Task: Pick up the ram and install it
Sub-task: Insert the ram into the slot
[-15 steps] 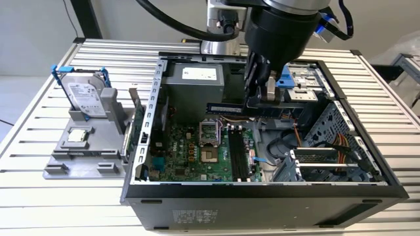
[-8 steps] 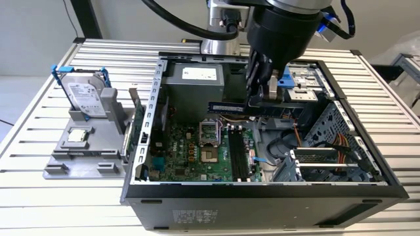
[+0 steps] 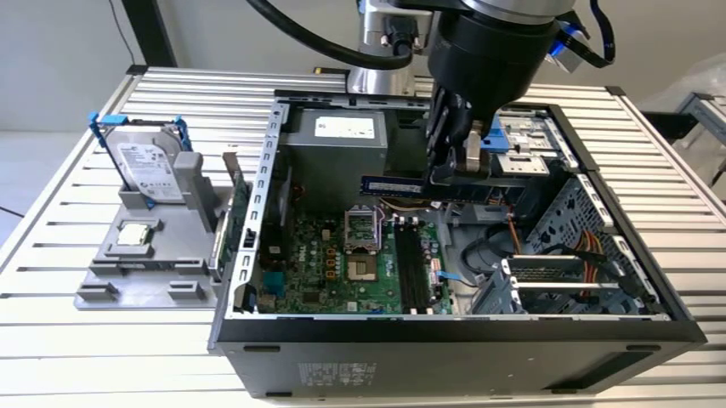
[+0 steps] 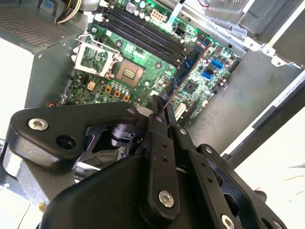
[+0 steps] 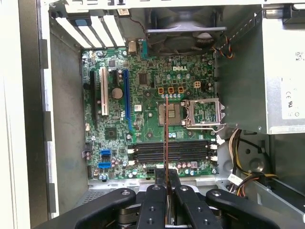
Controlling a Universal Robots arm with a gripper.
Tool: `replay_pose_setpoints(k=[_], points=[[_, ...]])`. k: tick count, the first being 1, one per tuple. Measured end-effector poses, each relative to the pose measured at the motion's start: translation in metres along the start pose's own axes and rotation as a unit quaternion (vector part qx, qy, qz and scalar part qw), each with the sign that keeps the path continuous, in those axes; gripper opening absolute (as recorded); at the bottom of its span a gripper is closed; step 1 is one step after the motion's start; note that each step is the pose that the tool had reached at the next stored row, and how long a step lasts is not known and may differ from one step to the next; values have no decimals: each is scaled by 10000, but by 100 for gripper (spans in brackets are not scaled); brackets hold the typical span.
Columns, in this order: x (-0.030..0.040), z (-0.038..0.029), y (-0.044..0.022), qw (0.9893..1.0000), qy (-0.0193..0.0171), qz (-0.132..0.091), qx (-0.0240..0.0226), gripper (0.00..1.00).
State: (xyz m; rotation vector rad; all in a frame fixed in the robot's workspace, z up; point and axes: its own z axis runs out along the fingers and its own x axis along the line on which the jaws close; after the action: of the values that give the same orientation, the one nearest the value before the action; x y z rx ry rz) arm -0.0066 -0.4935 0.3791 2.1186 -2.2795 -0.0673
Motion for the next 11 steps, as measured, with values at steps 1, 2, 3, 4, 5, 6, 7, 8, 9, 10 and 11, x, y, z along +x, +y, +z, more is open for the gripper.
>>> replay_pose_setpoints(k=[1,2,3,4,5,6,7,8,9,10,11], points=[[0,0,0,10000,0,0,0,0],[0,0,0,10000,0,0,0,0],[0,0,-1,10000,0,0,0,0],[0,0,-1,10000,0,0,0,0],[0,0,-1,10000,0,0,0,0],[0,0,-1,10000,0,4,0,0],[0,0,-1,10000,-1,17,0,0],[0,0,-1,10000,-3,40,0,0],[-1,0,-1,10000,-4,78,1,0],[-1,0,-2,9999,-6,124,1,0],[0,0,-2,9999,-9,172,1,0]])
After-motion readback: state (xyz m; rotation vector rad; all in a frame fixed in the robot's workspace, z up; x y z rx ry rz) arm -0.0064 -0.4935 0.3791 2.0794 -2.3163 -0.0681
